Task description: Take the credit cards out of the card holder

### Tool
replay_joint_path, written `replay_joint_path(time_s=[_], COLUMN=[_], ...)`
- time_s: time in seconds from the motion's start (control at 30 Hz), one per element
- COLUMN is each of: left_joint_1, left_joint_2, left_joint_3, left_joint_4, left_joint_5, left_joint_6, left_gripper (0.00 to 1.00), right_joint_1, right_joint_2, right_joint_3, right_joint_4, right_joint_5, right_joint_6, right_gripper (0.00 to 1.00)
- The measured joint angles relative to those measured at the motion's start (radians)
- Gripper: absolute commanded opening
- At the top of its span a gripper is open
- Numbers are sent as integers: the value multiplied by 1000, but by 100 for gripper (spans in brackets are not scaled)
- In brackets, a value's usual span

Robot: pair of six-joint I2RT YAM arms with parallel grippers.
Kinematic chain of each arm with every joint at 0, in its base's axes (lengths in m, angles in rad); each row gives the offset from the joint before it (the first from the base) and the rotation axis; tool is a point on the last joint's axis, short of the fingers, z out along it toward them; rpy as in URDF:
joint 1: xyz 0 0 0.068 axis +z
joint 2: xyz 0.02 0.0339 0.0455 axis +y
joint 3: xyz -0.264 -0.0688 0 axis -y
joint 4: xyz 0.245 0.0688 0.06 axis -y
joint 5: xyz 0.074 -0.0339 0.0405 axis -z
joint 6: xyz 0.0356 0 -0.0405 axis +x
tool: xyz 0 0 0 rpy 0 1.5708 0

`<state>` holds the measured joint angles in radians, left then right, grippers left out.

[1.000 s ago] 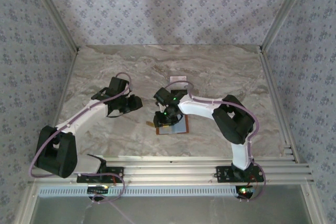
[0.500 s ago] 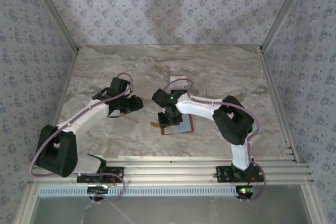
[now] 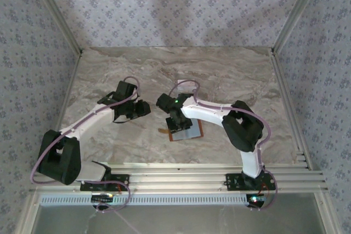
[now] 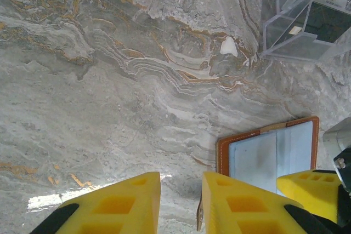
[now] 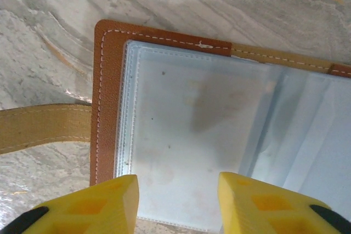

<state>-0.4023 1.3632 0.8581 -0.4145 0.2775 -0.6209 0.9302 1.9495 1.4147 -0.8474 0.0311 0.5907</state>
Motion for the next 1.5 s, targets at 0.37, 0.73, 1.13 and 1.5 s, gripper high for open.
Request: replay_joint_path(time_s=[0.37, 0.73, 1.13, 1.5], left_joint_1=[0, 0, -31, -121], left_joint_2=[2, 8, 8, 35], left_joint_3=[0, 0, 0, 0], left_joint_4=[0, 0, 0, -1], left_joint_5=[0, 0, 0, -2], left_joint_6=[0, 0, 0, -21], left_gripper=[27, 27, 27, 28], right_joint_1=[8, 37, -23, -72], right_joint_2=[49, 67, -11, -22], right_joint_3=[16, 80, -29, -117], right_joint_4=[-28, -121, 100, 263], right_joint_5=[20, 106, -149, -287], right_joint_6=[-4, 1, 8, 43], right_gripper=[53, 54, 46, 46])
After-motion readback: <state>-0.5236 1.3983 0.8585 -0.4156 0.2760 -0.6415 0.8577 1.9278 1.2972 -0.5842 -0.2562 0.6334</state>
